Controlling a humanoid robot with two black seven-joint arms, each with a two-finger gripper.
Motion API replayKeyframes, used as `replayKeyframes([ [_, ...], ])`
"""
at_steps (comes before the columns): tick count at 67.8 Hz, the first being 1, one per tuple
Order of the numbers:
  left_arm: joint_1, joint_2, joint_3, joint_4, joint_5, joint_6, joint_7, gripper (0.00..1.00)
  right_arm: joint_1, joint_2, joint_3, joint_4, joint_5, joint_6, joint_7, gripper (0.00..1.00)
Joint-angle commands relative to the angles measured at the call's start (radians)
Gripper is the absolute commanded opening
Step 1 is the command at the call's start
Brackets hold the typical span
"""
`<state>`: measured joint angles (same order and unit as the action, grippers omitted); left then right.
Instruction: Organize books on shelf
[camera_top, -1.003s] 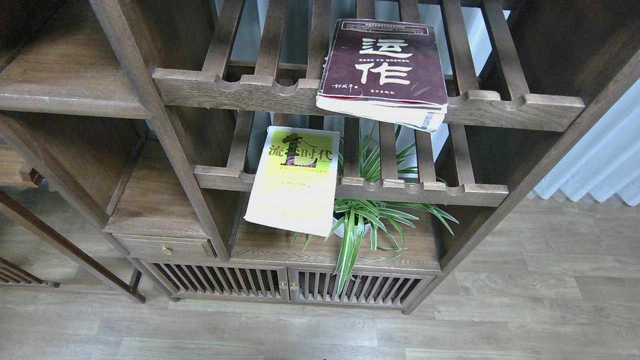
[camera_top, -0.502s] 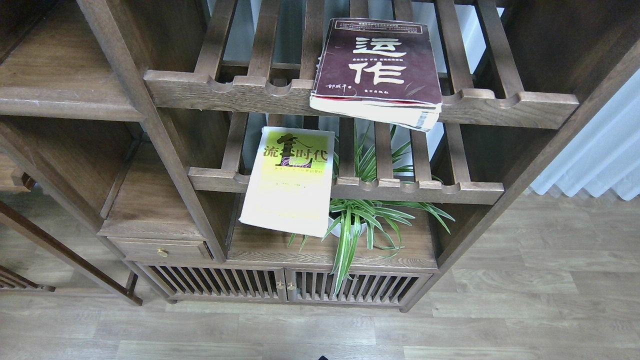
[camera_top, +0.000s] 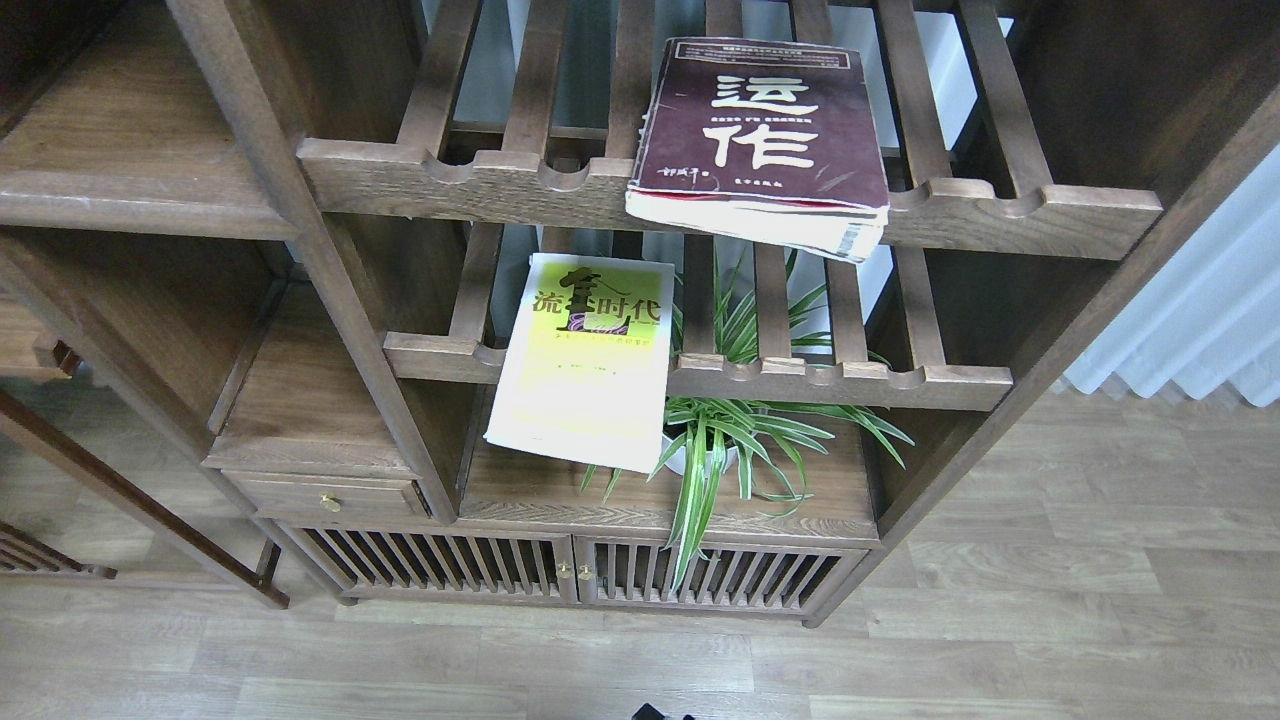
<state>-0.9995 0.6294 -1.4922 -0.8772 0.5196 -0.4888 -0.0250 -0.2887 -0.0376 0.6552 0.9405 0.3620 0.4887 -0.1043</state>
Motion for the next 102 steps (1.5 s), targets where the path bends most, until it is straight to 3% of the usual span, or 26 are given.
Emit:
replayKeyframes([
  [1, -0.008, -0.007, 0.003, 0.030, 0.000, 0.000, -0.021, 0.05, 0.000, 0.001, 0.000, 0.000, 0.000, 0.000, 0.000, 0.99],
  [31, -0.088, -0.050, 0.098, 0.129, -0.007, 0.000, -0.029, 0.05, 0.002, 0.001, 0.000, 0.000, 0.005, 0.000, 0.000, 0.99],
  [102, -0.105, -0.073, 0.260, 0.115, -0.009, 0.000, -0.024, 0.08, 0.008, -0.005, 0.034, 0.000, 0.008, 0.000, 0.000, 0.99],
])
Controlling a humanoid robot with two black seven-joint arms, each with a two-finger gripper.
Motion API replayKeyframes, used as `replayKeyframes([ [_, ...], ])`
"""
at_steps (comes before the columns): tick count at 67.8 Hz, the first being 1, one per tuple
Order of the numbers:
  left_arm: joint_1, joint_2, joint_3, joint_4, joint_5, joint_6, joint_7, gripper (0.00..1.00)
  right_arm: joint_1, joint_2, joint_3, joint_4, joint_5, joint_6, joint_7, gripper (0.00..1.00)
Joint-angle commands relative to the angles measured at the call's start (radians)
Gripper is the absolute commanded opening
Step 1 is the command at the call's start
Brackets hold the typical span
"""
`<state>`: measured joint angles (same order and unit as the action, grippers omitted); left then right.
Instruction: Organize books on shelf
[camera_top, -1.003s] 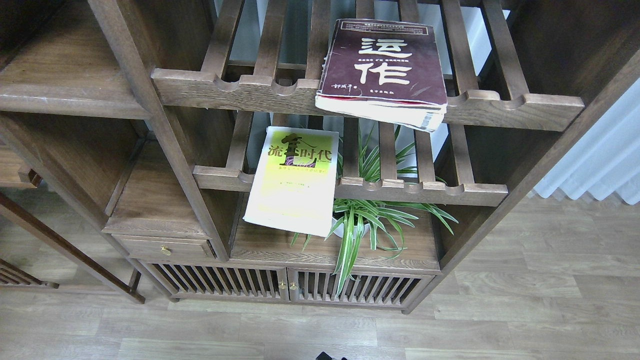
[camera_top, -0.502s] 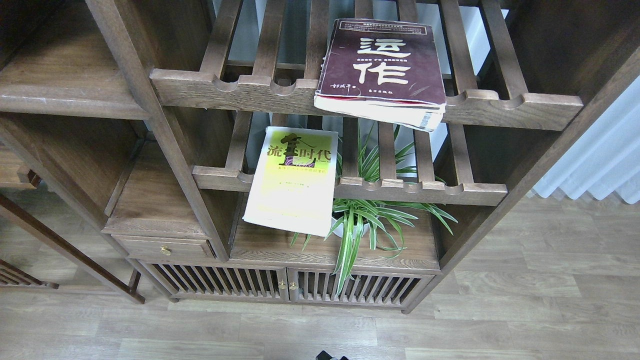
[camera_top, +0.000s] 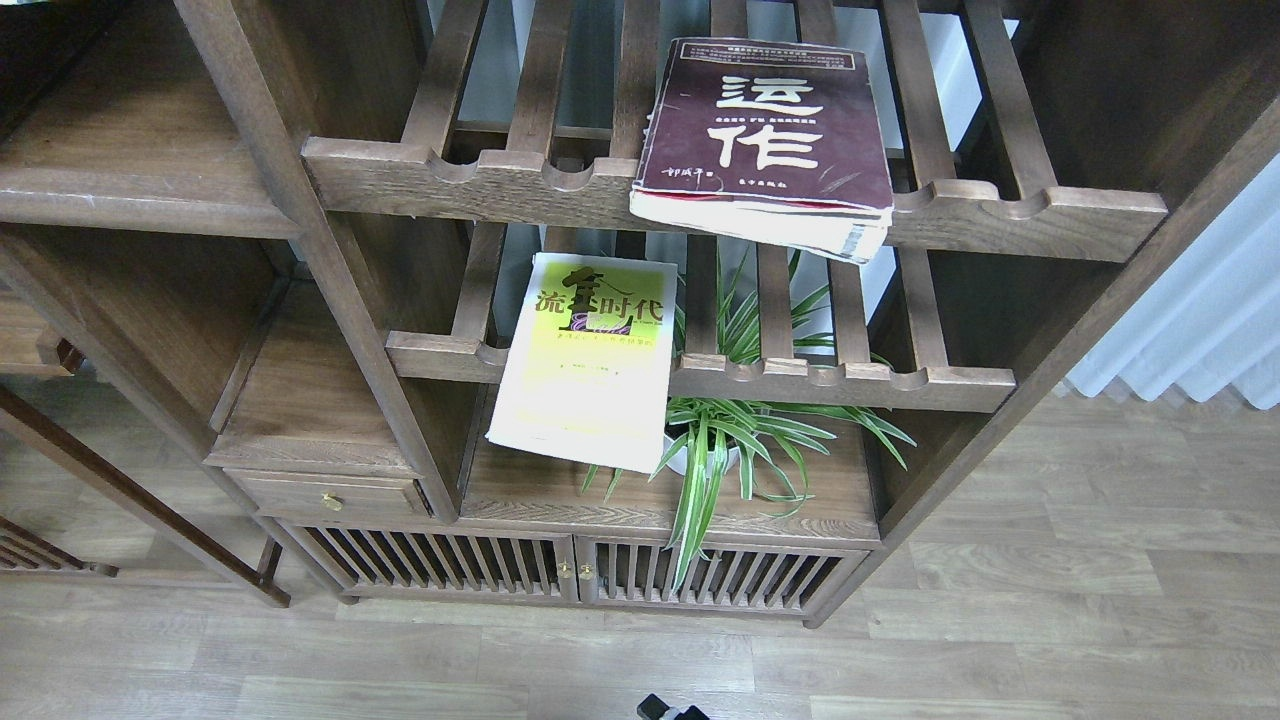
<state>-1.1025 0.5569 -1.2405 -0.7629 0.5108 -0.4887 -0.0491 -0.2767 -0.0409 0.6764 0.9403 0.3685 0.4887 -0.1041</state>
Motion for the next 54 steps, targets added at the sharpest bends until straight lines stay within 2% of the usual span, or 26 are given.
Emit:
replayKeyframes([
  [1, -0.002, -0.002, 0.009, 0.001, 0.000, 0.000, 0.000, 0.08, -0.004, -0.002, 0.012, 0.000, 0.001, 0.000, 0.000, 0.99],
  [12, -0.002, -0.018, 0.009, 0.001, 0.000, 0.000, 0.008, 0.08, -0.007, 0.004, 0.014, 0.000, 0.001, 0.000, 0.001, 0.99],
  [17, -0.002, -0.018, 0.009, 0.001, 0.000, 0.000, 0.012, 0.12, -0.007, 0.006, 0.014, 0.000, 0.001, 0.000, 0.001, 0.99],
  [23, -0.002, -0.018, 0.009, 0.001, -0.001, 0.000, 0.009, 0.27, -0.010, 0.004, 0.015, 0.000, 0.001, 0.000, 0.000, 0.99],
  [27, -0.002, -0.020, 0.007, 0.001, -0.005, 0.000, 0.005, 0.33, -0.010, 0.004, 0.015, 0.000, 0.001, 0.000, 0.001, 0.99],
  [28, 0.001, -0.023, 0.007, -0.001, -0.006, 0.000, 0.003, 0.40, -0.010, 0.004, 0.015, 0.000, 0.001, 0.000, 0.000, 0.99],
  [30, 0.003, -0.028, 0.007, -0.001, -0.006, 0.000, 0.002, 0.42, -0.010, 0.004, 0.015, 0.000, 0.001, 0.000, 0.000, 0.99],
  [39, 0.010, -0.017, -0.002, -0.016, -0.006, 0.000, -0.003, 0.44, -0.010, 0.004, 0.015, 0.000, 0.003, 0.000, 0.001, 0.99],
  [47, 0.012, -0.014, -0.013, -0.024, -0.008, 0.000, -0.006, 0.52, -0.007, 0.006, 0.014, 0.000, 0.013, 0.000, 0.007, 0.99],
  [54, 0.013, -0.008, -0.014, -0.039, -0.006, 0.000, -0.003, 0.52, -0.003, 0.006, 0.015, 0.000, 0.013, 0.000, 0.007, 0.99],
])
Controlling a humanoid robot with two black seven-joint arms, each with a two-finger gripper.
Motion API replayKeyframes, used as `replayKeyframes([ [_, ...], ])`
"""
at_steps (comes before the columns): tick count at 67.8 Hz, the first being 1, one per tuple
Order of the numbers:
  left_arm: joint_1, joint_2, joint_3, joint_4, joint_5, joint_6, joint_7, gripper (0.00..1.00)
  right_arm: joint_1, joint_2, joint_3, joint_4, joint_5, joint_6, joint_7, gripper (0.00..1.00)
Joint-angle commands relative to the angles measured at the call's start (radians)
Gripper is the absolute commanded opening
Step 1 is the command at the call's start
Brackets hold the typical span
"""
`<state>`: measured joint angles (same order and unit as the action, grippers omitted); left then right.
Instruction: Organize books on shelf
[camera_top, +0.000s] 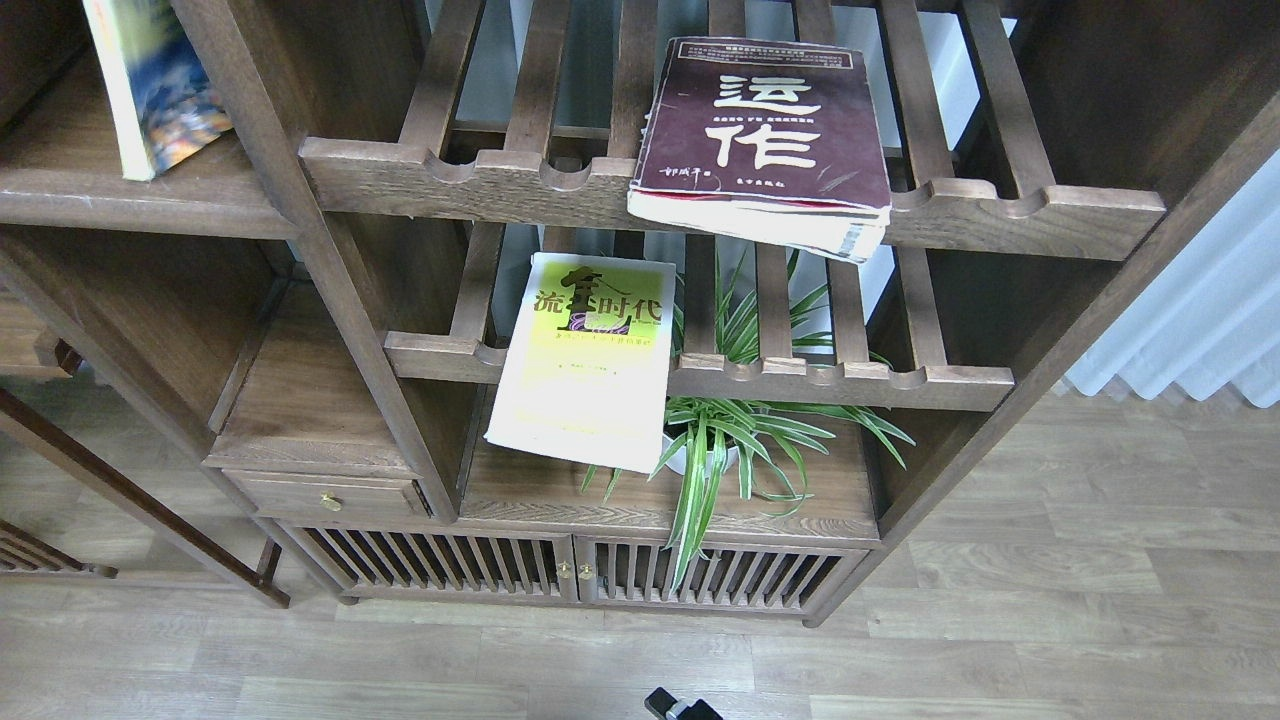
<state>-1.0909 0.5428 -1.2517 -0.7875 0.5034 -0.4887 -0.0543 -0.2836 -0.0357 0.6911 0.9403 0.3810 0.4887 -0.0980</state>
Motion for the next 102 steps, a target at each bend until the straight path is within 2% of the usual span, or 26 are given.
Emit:
replayKeyframes([
  [1, 0.002, 0.008, -0.003, -0.016, 0.001, 0.000, 0.002, 0.52, 0.004, 0.000, 0.001, 0.000, 0.001, 0.000, 0.001, 0.99],
  [11, 0.009, 0.040, -0.011, -0.026, -0.002, 0.000, -0.001, 0.52, 0.004, -0.006, 0.001, 0.000, 0.003, 0.000, 0.001, 0.99],
  [19, 0.062, 0.057, -0.028, -0.093, -0.049, 0.000, 0.001, 0.52, 0.004, -0.006, 0.001, 0.000, 0.004, 0.000, 0.001, 0.99],
  [20, 0.101, 0.071, -0.031, -0.142, -0.072, 0.000, 0.002, 0.52, 0.006, -0.004, 0.002, 0.000, 0.004, 0.000, 0.003, 0.99],
  [32, 0.213, 0.124, -0.069, -0.265, -0.124, 0.000, 0.002, 0.52, 0.007, -0.003, 0.011, 0.000, 0.004, 0.000, 0.014, 0.99],
  [41, 0.344, 0.140, -0.169, -0.364, -0.131, 0.000, 0.008, 0.52, 0.009, -0.004, 0.015, 0.000, 0.004, 0.000, 0.020, 0.99],
  [56, 0.557, 0.140, -0.327, -0.510, -0.132, 0.000, 0.018, 0.52, 0.007, -0.006, 0.015, 0.002, 0.004, 0.000, 0.029, 0.99],
  [64, 0.644, 0.138, -0.376, -0.559, -0.134, 0.000, 0.018, 0.53, 0.007, -0.006, 0.015, 0.014, 0.004, 0.000, 0.029, 0.99],
  [66, 0.719, 0.126, -0.396, -0.600, -0.141, 0.000, 0.014, 0.53, 0.007, -0.012, 0.015, 0.038, 0.003, 0.000, 0.029, 0.99],
  [71, 0.781, 0.112, -0.399, -0.636, -0.154, 0.000, 0.013, 0.54, 0.003, -0.023, 0.015, 0.061, 0.003, 0.000, 0.029, 0.99],
  [85, 0.864, 0.010, -0.397, -0.665, -0.164, 0.000, 0.016, 0.64, -0.029, -0.087, 0.015, 0.137, 0.004, 0.000, 0.030, 0.99],
  [94, 0.875, -0.012, -0.387, -0.667, -0.164, 0.000, 0.018, 0.71, -0.032, -0.104, 0.015, 0.150, 0.003, 0.000, 0.050, 0.99],
  [102, 0.911, -0.024, -0.387, -0.687, -0.164, 0.000, 0.016, 0.75, -0.039, -0.108, 0.013, 0.173, 0.003, 0.000, 0.050, 0.99],
])
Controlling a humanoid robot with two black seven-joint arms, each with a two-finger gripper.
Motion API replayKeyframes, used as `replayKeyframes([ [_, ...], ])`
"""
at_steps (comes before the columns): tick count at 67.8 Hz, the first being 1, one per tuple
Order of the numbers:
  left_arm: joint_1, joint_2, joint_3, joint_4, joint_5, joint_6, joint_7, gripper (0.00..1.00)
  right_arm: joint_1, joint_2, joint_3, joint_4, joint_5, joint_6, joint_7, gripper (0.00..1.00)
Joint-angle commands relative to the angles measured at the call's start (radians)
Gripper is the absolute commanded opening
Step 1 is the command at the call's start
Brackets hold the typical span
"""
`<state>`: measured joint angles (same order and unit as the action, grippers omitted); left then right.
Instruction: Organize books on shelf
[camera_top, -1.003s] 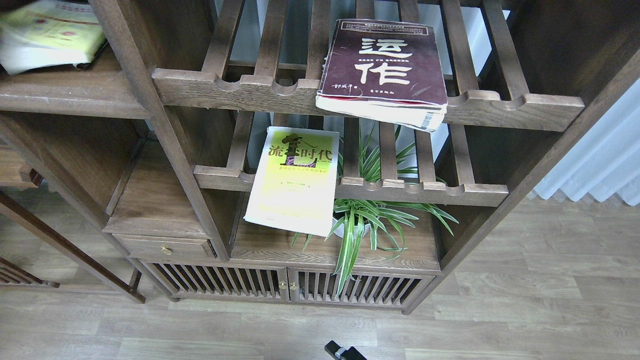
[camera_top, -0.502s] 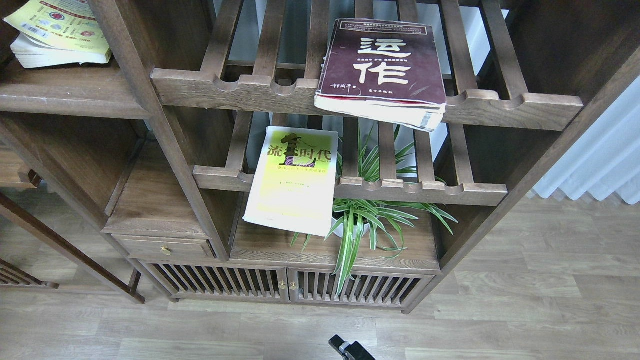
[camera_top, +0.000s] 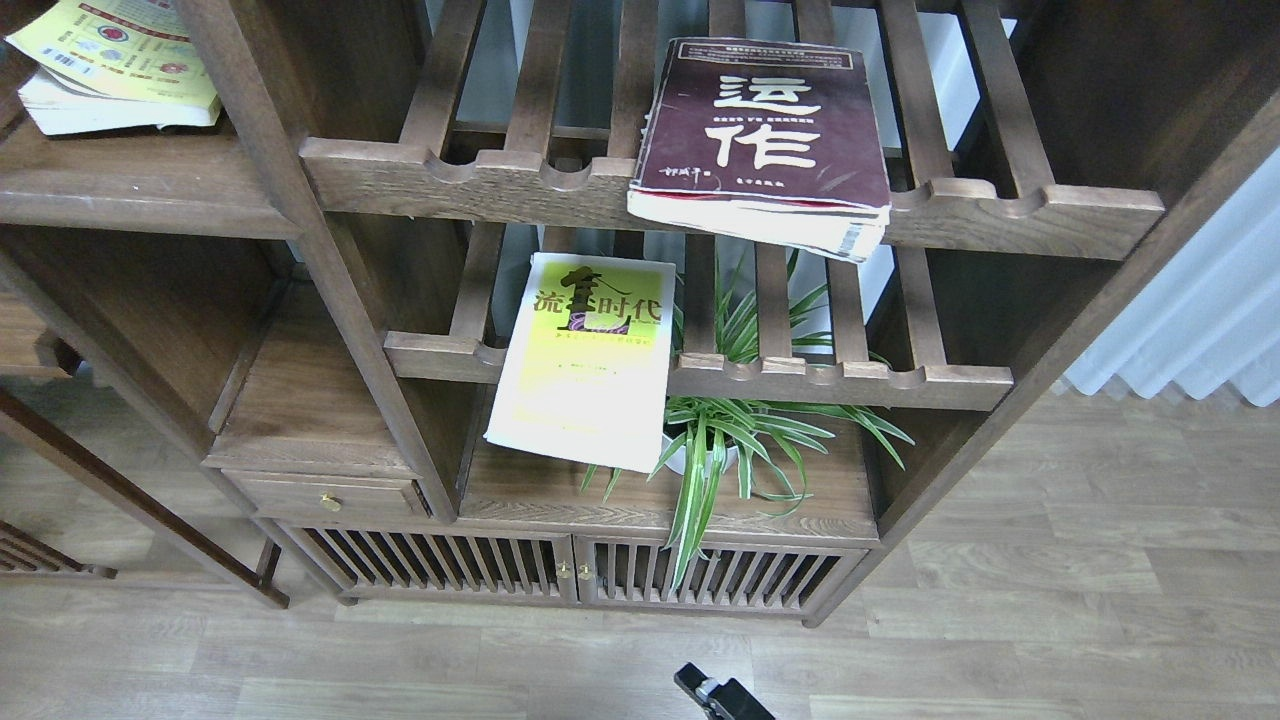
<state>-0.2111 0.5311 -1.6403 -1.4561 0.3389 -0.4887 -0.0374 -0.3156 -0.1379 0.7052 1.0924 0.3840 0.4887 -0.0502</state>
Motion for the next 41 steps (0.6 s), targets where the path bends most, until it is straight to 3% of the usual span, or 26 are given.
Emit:
replayKeyframes([
  [1, 0.045, -0.019, 0.002, -0.027, 0.000, 0.000, 0.001, 0.76, -0.011, -0.011, -0.001, 0.029, -0.001, 0.000, 0.003, 0.99],
  [11, 0.153, -0.083, 0.022, -0.101, 0.000, 0.000, 0.010, 0.81, -0.023, -0.042, -0.012, 0.061, -0.001, 0.000, 0.001, 0.99],
  [18, 0.240, -0.143, 0.034, -0.116, 0.002, 0.000, 0.014, 0.93, -0.028, -0.063, -0.007, 0.084, -0.001, 0.000, 0.001, 0.99],
  [41, 0.354, -0.226, 0.031, -0.098, 0.002, 0.000, 0.013, 0.99, -0.050, -0.160, 0.008, 0.093, 0.013, 0.000, 0.023, 0.99],
])
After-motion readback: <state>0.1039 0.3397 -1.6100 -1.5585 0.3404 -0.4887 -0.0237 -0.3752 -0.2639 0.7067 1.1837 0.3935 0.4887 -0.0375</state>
